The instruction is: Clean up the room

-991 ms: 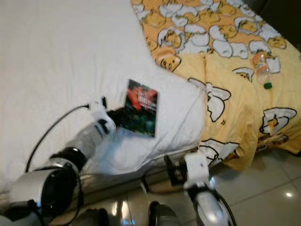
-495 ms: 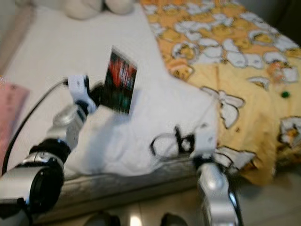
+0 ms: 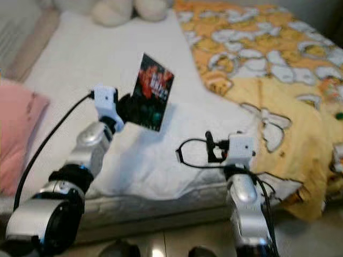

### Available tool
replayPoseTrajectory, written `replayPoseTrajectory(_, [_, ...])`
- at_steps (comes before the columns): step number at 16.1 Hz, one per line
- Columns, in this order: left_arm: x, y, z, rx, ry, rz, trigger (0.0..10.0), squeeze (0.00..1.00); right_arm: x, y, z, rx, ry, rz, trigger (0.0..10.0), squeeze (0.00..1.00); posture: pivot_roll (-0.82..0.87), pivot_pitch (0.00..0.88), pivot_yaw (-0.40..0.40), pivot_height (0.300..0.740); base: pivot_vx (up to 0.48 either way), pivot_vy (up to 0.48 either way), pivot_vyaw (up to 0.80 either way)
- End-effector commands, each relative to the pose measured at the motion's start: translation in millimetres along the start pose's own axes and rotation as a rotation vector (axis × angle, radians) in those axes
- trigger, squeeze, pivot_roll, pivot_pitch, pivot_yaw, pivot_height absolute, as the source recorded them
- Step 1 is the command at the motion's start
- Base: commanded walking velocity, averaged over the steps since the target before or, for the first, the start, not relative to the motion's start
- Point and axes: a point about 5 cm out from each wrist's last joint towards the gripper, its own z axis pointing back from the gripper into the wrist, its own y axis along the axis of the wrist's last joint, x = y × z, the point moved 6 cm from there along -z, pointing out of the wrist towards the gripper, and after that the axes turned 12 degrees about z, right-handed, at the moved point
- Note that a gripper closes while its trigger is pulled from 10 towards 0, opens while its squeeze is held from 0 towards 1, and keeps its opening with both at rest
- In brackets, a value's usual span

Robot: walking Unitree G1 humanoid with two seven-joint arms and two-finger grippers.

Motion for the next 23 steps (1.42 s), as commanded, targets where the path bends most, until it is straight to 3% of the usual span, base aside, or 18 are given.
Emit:
replayPoseTrajectory(1, [-6.4, 11, -0.5, 0.033, 0.021, -0.027, 10.0, 0.0, 0.4, 0, -0.2, 0.007, 0.001, -0.001, 10.0, 0.0, -0.04, 0.0, 0.051, 0.736, 0.0, 0.401, 0.59])
replayPoseTrajectory(6, [-9.5, 7, 0.7, 0.014, 0.04, -0.064, 10.0, 0.0, -4.9, -9, 2.5, -0.012, 0.014, -0.011, 10.0, 0.0, -0.04, 0.0, 0.048, 0.736, 0.0, 0.48, 0.0])
replayPoseTrajectory(15, [3.5, -4, -5.5, -0.05, 0.014, -0.109, 10.0, 0.0, -11.2, -16, 5.8, -0.021, 0.042, -0.001, 10.0, 0.0, -0.04, 0.0, 0.051, 0.736, 0.0, 0.393, 0.0])
replayPoseTrajectory(20, [2.9, -14, -6.1, -0.069, 0.081, 0.001, 10.0, 0.0, -13.9, -18, 7.7, -0.024, 0.054, 0.005, 10.0, 0.0, -0.05, 0.0, 0.049, 0.736, 0.269, 0.0, 0.0])
replayPoseTrajectory(23, [-0.7, -12, -6.0, -0.058, 0.113, -0.001, 10.0, 0.0, -14.7, -19, 9.7, -0.027, 0.061, 0.008, 10.0, 0.0, -0.05, 0.0, 0.044, 0.736, 0.48, 0.0, 0.0])
